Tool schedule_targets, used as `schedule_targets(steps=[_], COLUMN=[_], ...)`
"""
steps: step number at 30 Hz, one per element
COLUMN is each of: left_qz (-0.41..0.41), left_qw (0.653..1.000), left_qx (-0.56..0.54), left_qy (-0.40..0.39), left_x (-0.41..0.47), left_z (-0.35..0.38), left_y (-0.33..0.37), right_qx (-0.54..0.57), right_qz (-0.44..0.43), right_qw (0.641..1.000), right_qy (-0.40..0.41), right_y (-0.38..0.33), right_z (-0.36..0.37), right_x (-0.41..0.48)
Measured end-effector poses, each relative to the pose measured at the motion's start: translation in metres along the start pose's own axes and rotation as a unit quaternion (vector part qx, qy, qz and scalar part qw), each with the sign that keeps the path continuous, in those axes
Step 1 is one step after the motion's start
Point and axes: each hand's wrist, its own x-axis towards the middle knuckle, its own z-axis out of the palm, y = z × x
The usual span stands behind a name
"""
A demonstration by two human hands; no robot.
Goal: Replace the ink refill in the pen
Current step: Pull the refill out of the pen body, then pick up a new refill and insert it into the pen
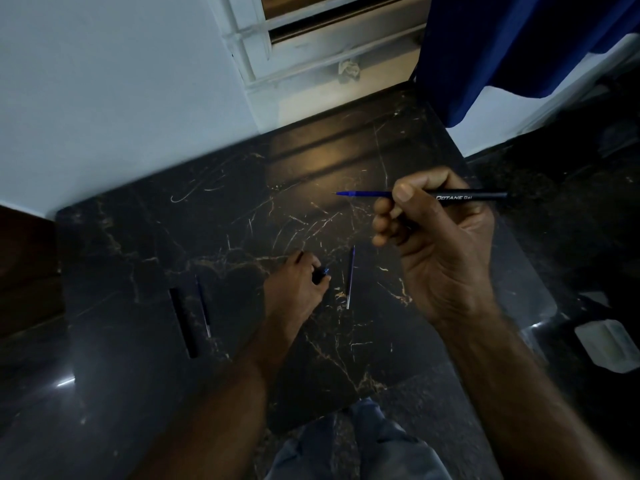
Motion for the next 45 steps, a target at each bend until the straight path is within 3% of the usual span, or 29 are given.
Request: schedule_targets(steps=[6,9,10,11,13,14,17,22,27,28,29,30,32,34,36,40,45], left_qz=[-0.006,-0.03,-0.025,-0.025,0.009,0.045,0.127,0.071,-0.053,-0.064,-0.071,-0.077,-0.088,-0.036,0.061,0.118,0.14], left_qw=[1.0,0.984,0.954,0.903,0.782,0.74,0.709,0.674,0.53,0.518,0.533,0.575,0.721,0.859,0.93,0.958,0.972], left_qx=[-0.004,-0.174,-0.288,-0.416,-0.619,-0.67,-0.693,-0.732,-0.827,-0.827,-0.811,-0.776,-0.643,-0.485,-0.36,-0.231,-0.148], left_qy=[-0.014,0.037,0.075,0.102,0.07,0.04,0.006,0.07,0.181,0.208,0.232,0.247,0.243,0.161,0.046,-0.123,-0.113], left_x=[-0.001,-0.001,0.0,0.0,-0.004,-0.006,-0.009,-0.004,0.01,0.019,0.03,0.043,0.069,0.087,0.094,0.103,0.107], left_z=[-0.004,-0.029,-0.044,-0.064,-0.112,-0.133,-0.173,-0.182,-0.208,-0.211,-0.21,-0.204,-0.179,-0.145,-0.11,-0.05,-0.024], left_y=[0.003,0.021,0.03,0.042,0.069,0.08,0.102,0.105,0.058,0.042,0.026,0.013,-0.005,-0.01,-0.007,-0.011,-0.026], right_qx=[-0.002,0.004,0.009,0.015,0.029,0.039,0.067,0.072,0.075,0.074,0.074,0.073,0.074,0.072,0.067,0.047,0.027], right_qz=[0.005,0.006,0.007,0.01,0.016,0.02,0.026,0.013,0.011,0.014,0.016,0.019,0.026,0.028,0.028,0.021,0.013], right_qw=[1.0,1.0,1.0,1.0,0.999,0.999,0.997,0.997,0.997,0.997,0.997,0.997,0.996,0.997,0.997,0.999,0.999], right_qy=[0.004,0.009,0.013,0.018,0.022,0.021,0.018,0.011,0.014,0.019,0.024,0.029,0.032,0.027,0.018,0.016,0.025], right_y=[-0.001,-0.001,-0.002,-0.002,-0.003,-0.003,-0.006,-0.006,-0.006,-0.007,-0.007,-0.006,-0.005,-0.004,-0.004,-0.008,-0.01], right_z=[-0.001,-0.002,-0.002,-0.003,-0.002,0.0,0.01,0.019,0.006,0.003,0.001,-0.001,-0.002,-0.001,0.0,-0.004,-0.014], right_x=[0.0,0.0,0.001,0.001,0.002,0.003,0.005,0.008,0.005,0.004,0.002,0.001,-0.001,-0.002,-0.004,-0.005,-0.006])
